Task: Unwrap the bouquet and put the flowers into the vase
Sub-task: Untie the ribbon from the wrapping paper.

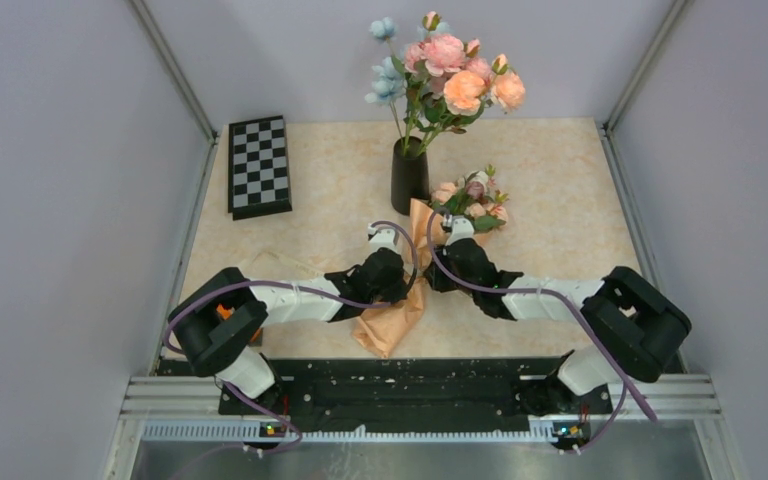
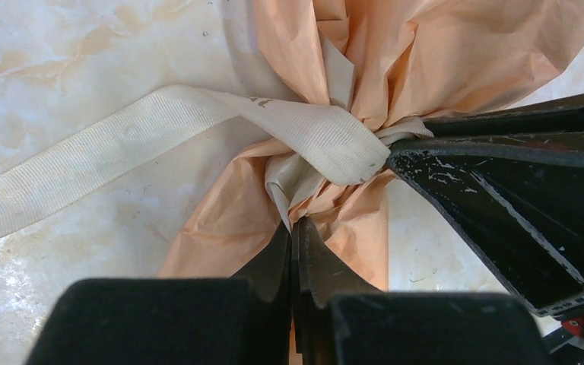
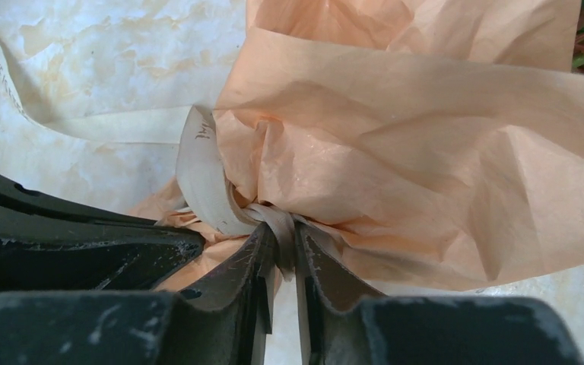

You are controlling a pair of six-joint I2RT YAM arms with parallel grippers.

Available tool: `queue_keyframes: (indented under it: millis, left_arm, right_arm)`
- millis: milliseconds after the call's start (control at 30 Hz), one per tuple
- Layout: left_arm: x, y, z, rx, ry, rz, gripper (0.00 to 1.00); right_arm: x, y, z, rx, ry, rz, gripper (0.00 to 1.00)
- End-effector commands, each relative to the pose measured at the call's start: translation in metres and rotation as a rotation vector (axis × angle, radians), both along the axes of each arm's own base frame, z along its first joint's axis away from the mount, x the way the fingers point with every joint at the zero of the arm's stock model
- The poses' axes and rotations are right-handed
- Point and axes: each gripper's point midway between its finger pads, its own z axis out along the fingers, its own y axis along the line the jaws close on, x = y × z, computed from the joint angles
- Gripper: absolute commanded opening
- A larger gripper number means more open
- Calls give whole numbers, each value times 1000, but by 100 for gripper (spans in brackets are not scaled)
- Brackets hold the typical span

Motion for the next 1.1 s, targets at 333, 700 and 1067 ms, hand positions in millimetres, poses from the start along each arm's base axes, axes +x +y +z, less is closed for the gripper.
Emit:
queue_keyframes:
  millis: [333,700,1067]
  left_arm:
    - [-19,38,-35,166,89,17,0]
    - [-17,41,-36,168,93,34,0]
    - [-16,46,-36,173,93,45,0]
  right_arm:
    - [8,-14,25,-2,-61,-54,0]
    - [-19,-39,9,17,-5,-94,0]
    - [-34,-48,-10,14,45,-101,0]
